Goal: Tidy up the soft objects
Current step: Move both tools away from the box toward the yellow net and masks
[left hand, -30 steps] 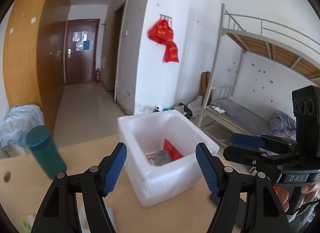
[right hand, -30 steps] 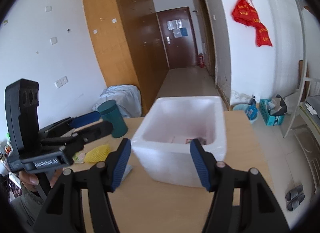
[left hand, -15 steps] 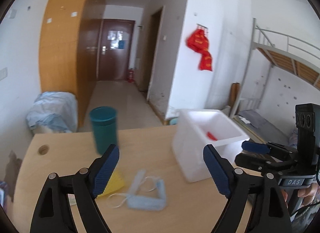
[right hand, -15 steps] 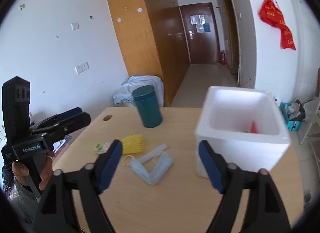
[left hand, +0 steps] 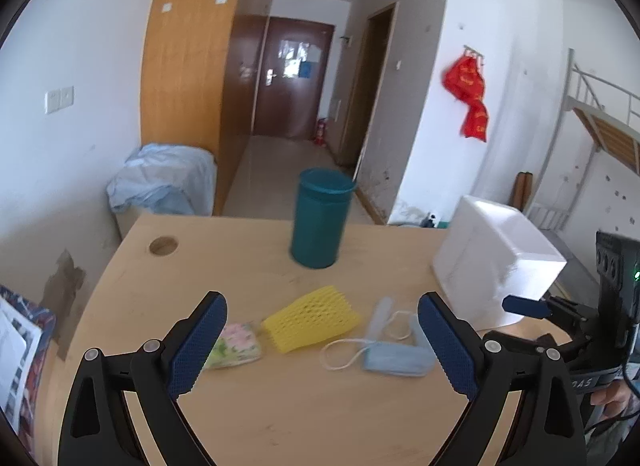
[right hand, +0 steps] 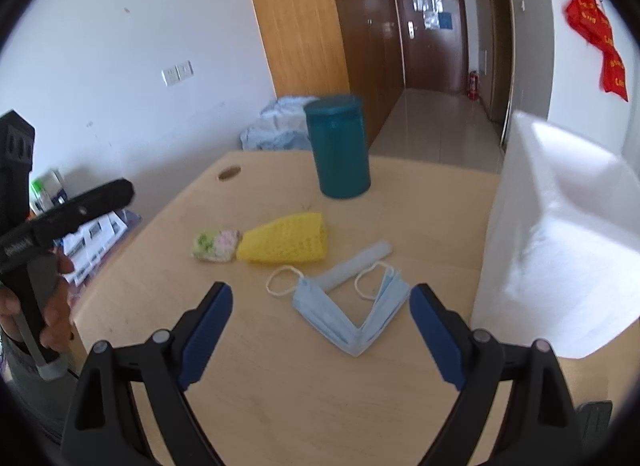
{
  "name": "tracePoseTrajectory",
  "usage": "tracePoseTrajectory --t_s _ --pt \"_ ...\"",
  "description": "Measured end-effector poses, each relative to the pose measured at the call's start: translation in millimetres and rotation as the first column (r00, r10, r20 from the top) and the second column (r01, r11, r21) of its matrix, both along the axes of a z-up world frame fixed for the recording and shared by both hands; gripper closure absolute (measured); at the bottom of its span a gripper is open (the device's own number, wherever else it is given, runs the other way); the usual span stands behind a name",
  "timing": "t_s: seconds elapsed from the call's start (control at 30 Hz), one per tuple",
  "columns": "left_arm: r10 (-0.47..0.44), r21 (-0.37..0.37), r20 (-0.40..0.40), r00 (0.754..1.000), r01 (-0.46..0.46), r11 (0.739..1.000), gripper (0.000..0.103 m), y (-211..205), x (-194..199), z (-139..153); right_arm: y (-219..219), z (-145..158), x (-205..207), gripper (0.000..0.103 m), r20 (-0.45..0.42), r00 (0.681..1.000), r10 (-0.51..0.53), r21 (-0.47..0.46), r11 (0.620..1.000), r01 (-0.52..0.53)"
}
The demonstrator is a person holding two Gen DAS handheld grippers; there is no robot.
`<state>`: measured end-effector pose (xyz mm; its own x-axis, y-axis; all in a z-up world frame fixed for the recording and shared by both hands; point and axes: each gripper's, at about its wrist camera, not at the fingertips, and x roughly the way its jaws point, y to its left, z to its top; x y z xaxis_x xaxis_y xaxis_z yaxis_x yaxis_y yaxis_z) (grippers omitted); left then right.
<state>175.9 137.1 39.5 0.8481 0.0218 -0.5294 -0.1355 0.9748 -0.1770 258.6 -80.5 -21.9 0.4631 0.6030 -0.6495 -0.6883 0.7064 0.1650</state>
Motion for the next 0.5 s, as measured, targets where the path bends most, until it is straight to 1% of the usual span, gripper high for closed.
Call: tracePoseTrajectory --t_s 0.1,0.17,0.37,0.5 --pt "-0.019 -0.038 -0.021 1.000 0.019 0.999 0.006 14 2 -16 2 -16 7 0.010 -0.031 1.000 0.002 -0.019 1.000 -0.003" --pt "-0.027 -0.044 -0.031 0.999 0.025 0.999 0.006 18 5 -25 1 -25 11 0.010 -0.042 0.999 0.002 -0.028 1.000 -0.004" --pt "-0.072 -0.023 -0.053 0.996 0.071 0.997 0.006 8 30 -54 1 -42 20 0.010 -0.071 0.997 0.000 -0.050 0.999 -0.003" --pt "-0.091 -0.004 -0.059 0.994 0.091 0.996 0.006 0 49 -66 3 -49 25 0.010 -0.086 0.996 -0.003 -0.053 0.999 -0.002"
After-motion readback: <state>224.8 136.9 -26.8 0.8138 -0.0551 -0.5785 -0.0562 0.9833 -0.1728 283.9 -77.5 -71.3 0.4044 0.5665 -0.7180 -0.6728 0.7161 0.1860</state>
